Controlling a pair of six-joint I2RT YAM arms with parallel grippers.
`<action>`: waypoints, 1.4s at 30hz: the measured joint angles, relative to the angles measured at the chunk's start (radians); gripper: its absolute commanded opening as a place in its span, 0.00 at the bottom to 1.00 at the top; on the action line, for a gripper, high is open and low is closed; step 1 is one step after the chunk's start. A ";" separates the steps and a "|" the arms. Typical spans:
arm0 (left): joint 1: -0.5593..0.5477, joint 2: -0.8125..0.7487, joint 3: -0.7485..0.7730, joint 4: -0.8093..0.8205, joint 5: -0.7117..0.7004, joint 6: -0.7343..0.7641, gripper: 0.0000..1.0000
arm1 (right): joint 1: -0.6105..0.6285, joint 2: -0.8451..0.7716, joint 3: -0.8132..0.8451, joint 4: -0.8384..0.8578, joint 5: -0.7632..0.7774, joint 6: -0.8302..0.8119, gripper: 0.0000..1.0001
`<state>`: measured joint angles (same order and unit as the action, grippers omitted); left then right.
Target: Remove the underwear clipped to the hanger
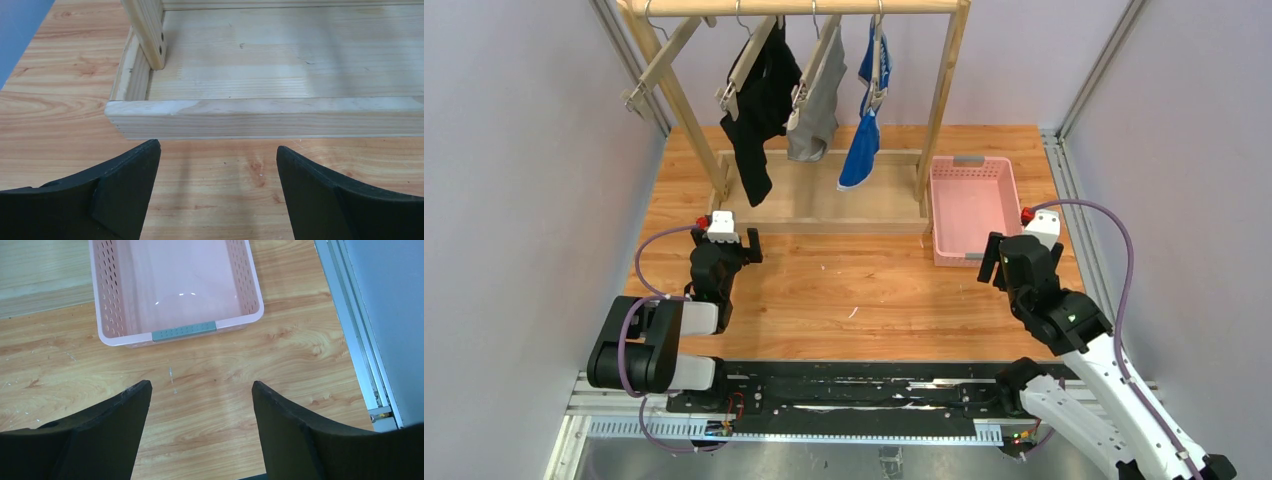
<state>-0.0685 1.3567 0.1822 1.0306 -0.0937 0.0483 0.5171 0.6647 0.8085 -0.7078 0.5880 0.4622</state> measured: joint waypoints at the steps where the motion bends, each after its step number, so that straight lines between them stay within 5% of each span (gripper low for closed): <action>1: 0.000 0.000 0.000 0.000 0.000 0.000 0.98 | 0.000 0.003 0.000 0.000 0.000 0.000 0.76; 10: 0.000 0.000 0.005 -0.010 0.000 0.000 0.98 | 0.000 0.007 0.000 0.014 0.009 -0.017 0.76; 17: 0.000 -0.076 0.142 -0.251 -0.002 0.000 0.98 | 0.000 0.012 0.000 0.025 0.023 -0.033 0.77; 29: 0.000 -0.492 0.266 -0.634 -0.036 -0.090 0.98 | 0.000 0.014 -0.004 0.079 0.011 -0.069 0.77; 42: -0.057 -0.513 0.780 -1.162 0.206 -0.044 0.98 | 0.000 0.065 -0.006 0.135 -0.058 -0.090 0.76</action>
<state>-0.1253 0.8440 0.9627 -0.1310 0.1123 0.0040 0.5175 0.7300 0.8024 -0.5724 0.5304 0.3725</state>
